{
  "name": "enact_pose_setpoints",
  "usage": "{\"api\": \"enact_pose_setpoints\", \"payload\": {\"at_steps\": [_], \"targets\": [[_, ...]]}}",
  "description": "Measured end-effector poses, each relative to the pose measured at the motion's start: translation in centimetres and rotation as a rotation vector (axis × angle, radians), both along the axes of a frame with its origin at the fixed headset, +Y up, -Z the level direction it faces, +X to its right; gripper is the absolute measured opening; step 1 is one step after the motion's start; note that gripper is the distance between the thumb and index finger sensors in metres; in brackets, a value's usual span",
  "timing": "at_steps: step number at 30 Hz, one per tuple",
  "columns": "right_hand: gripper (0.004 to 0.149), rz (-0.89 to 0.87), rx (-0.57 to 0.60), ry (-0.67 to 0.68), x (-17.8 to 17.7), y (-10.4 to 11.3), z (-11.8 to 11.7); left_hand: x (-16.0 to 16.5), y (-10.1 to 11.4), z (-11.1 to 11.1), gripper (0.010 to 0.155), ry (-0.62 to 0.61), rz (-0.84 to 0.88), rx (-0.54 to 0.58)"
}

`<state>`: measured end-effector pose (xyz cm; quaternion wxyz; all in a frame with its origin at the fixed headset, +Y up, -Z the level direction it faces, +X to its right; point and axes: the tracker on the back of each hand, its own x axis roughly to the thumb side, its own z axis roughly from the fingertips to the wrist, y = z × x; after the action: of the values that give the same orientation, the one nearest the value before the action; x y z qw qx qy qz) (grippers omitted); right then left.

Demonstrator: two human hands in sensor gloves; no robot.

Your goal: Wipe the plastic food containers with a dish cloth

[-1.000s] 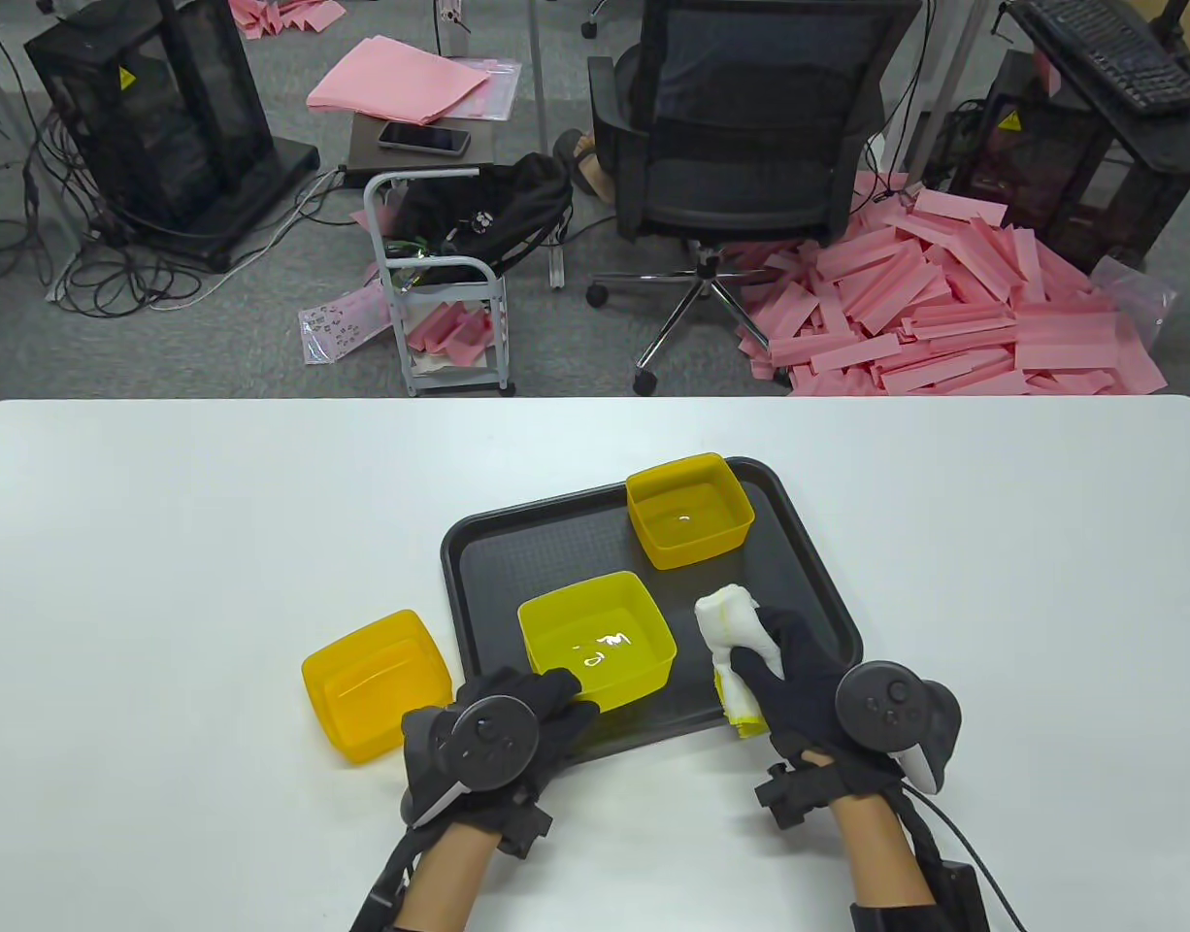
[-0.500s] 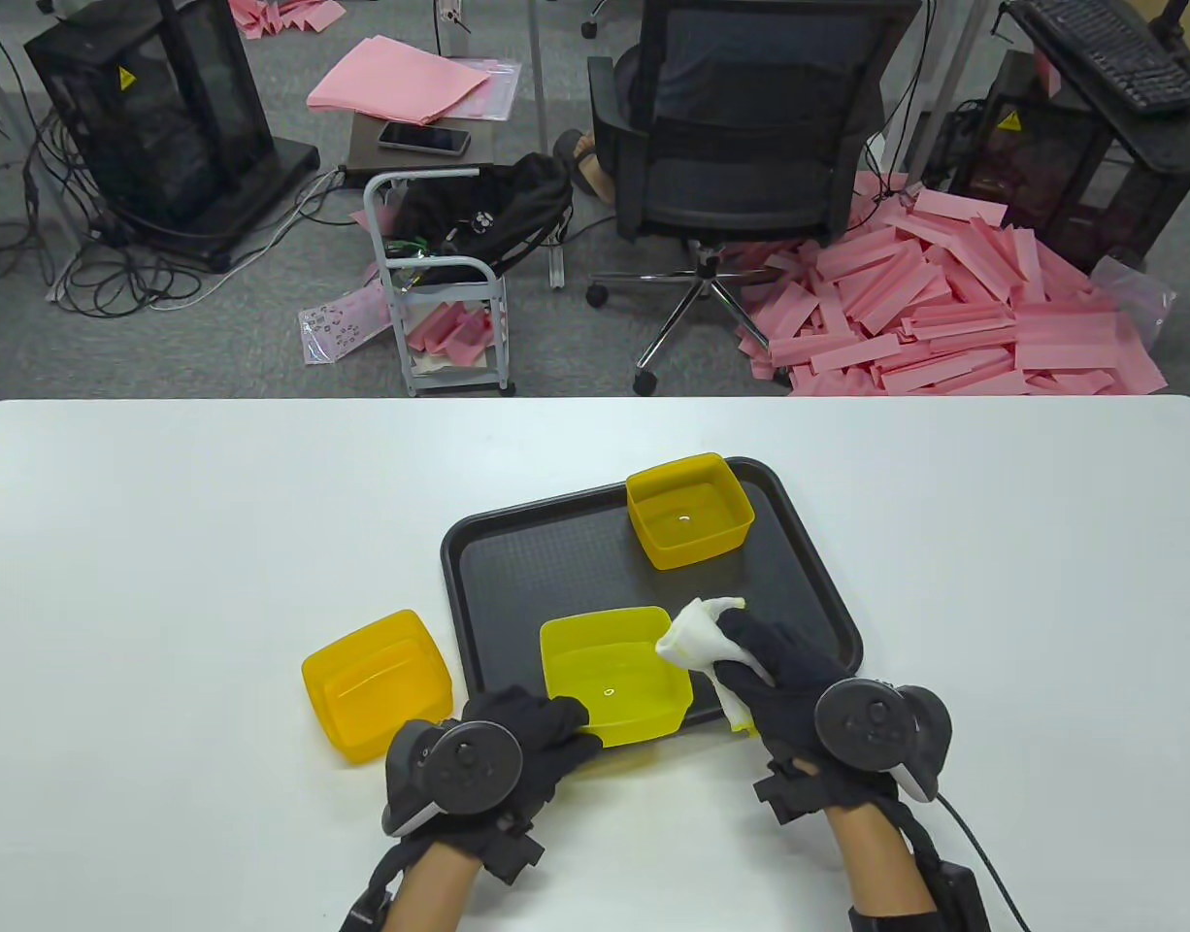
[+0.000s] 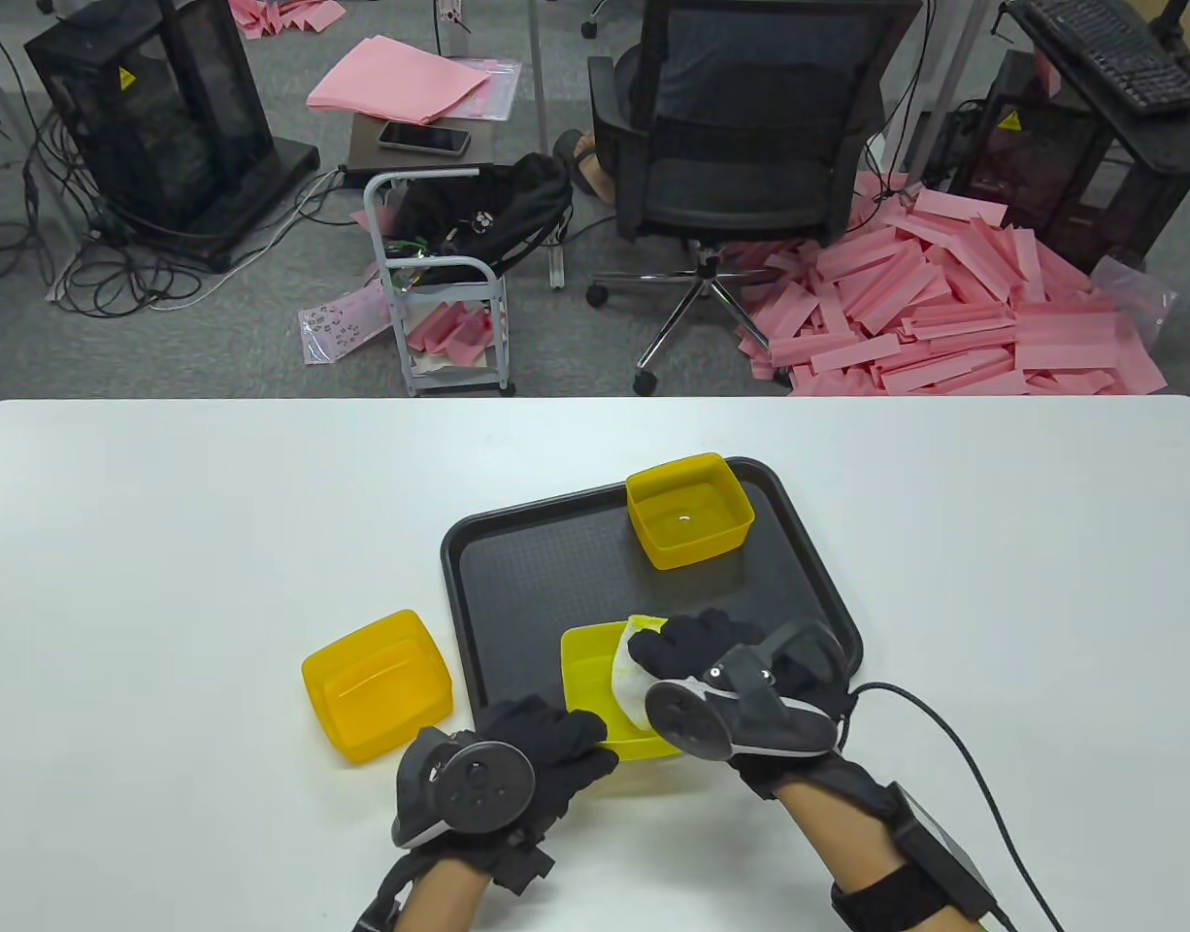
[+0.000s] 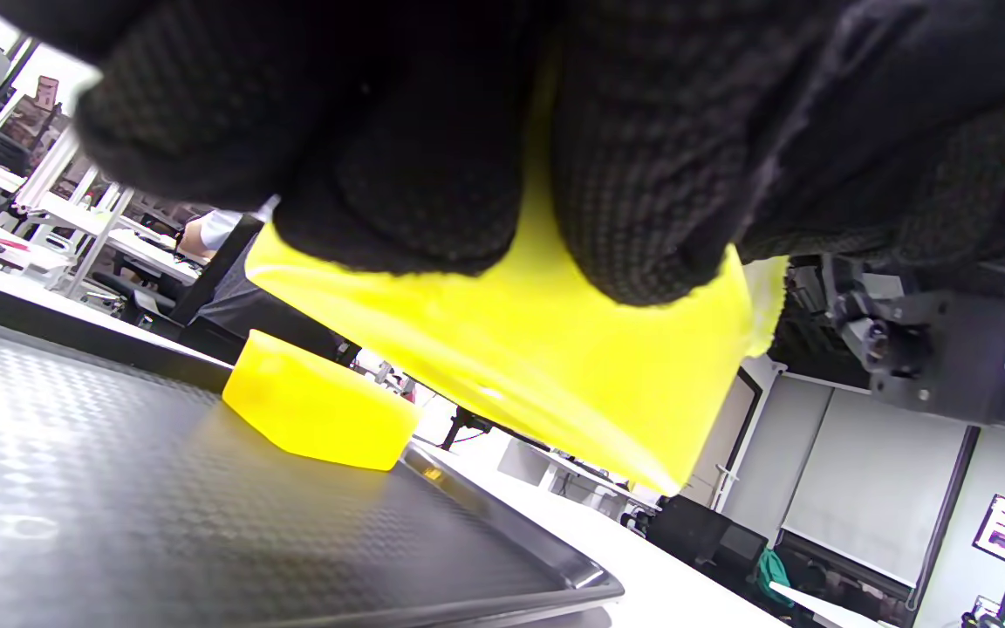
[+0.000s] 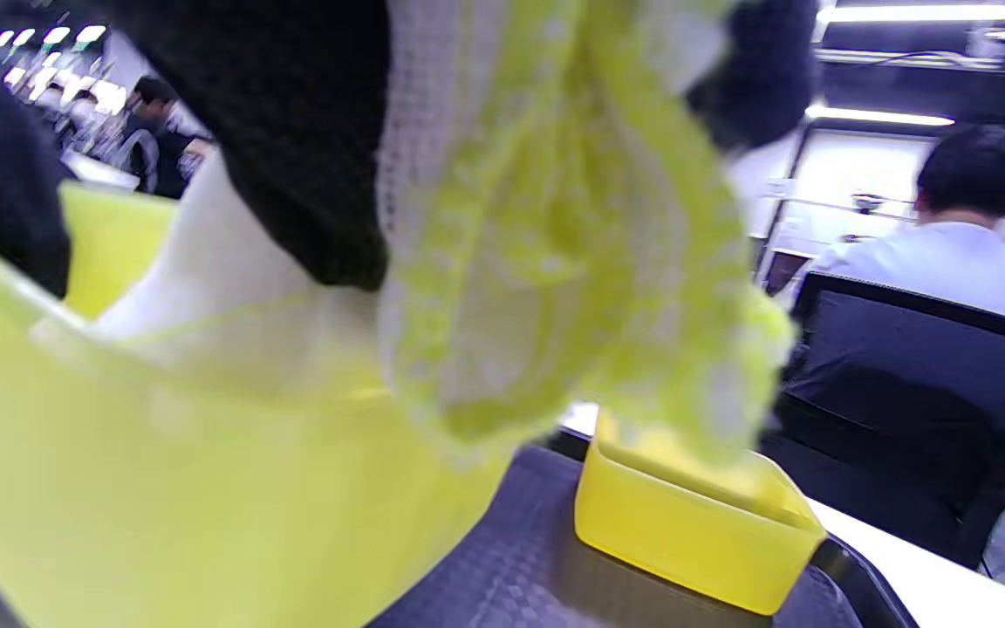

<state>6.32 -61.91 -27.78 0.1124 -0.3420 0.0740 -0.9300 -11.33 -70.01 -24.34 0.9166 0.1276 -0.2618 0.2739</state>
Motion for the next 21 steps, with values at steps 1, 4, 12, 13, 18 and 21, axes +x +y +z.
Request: {"api": "enact_pose_setpoints", "payload": {"at_steps": [1,4,12,13,18,21], "targets": [[0.056,0.035,-0.001,0.008,-0.6,-0.1,0.1,0.0,0.0,0.0,0.038,0.000,0.000,0.001],[0.053,0.084,-0.032,0.041,-2.2,-0.3,0.2,0.2,-0.1,0.1,0.038,-0.037,0.001,0.006],[0.054,0.119,-0.047,0.043,-4.7,-0.4,-0.1,0.9,-0.1,0.5,0.039,-0.081,-0.017,0.017],[0.054,0.129,-0.045,0.042,-5.0,-0.3,-0.3,0.9,0.0,0.6,0.039,-0.082,-0.015,0.017],[0.054,0.181,-0.020,-0.009,-6.3,0.1,-1.1,0.9,0.2,0.8,0.038,-0.085,-0.004,0.039],[0.053,0.225,0.043,-0.018,-6.9,0.3,-1.2,0.5,0.3,0.8,0.038,-0.080,0.016,0.037]]}}
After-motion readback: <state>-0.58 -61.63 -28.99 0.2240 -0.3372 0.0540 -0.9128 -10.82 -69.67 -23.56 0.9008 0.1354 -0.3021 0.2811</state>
